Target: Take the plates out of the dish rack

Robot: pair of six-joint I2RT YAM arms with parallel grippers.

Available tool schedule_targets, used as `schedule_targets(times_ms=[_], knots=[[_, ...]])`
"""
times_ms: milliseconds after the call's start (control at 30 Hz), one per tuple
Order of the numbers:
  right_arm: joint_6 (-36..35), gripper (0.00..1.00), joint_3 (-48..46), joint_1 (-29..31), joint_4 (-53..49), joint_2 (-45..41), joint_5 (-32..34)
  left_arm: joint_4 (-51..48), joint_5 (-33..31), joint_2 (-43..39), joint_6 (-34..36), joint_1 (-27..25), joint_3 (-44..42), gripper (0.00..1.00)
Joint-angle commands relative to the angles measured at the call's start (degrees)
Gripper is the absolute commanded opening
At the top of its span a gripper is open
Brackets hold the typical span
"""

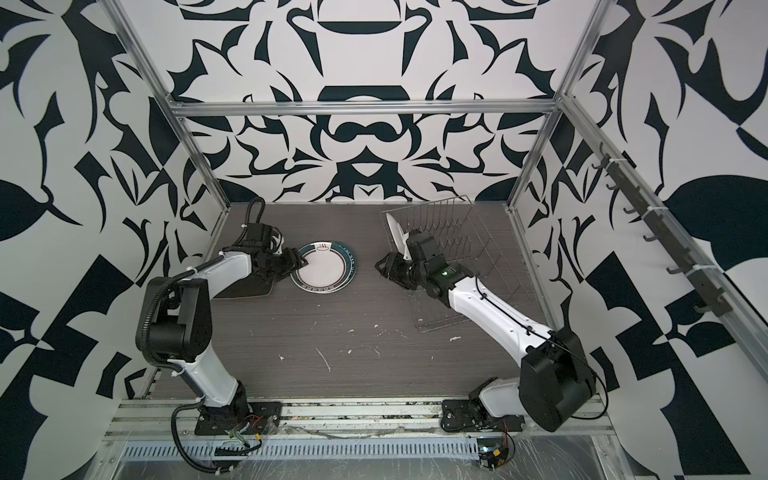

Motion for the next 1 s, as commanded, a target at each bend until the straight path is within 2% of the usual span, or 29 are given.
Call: schedule_targets(times_ms=[0,300,700,967], knots=[[-1.4,0.52,1.6,-0.1,0.6,-1.9,0.3,-2.5,-0.6,0.8,1.2,-0.3,2.0,0.71],[-1.3,0.52,1.3,0.0,0.8,-1.6,0.5,-3.8,-2.1,0.3,1.9,-1.4,3.2,0.79],[-1.4,0.52,0.7,0.0,1.0,-2.5,0.6,-2.7,-0.3,0.2,0.4,-2.0,3.1,0.81],[-2.1,0.52,1.6,0.0,0.2,-2.7,1.0,-2.5,-1.3,-1.8,0.6,-1.9,2.1,0.81]])
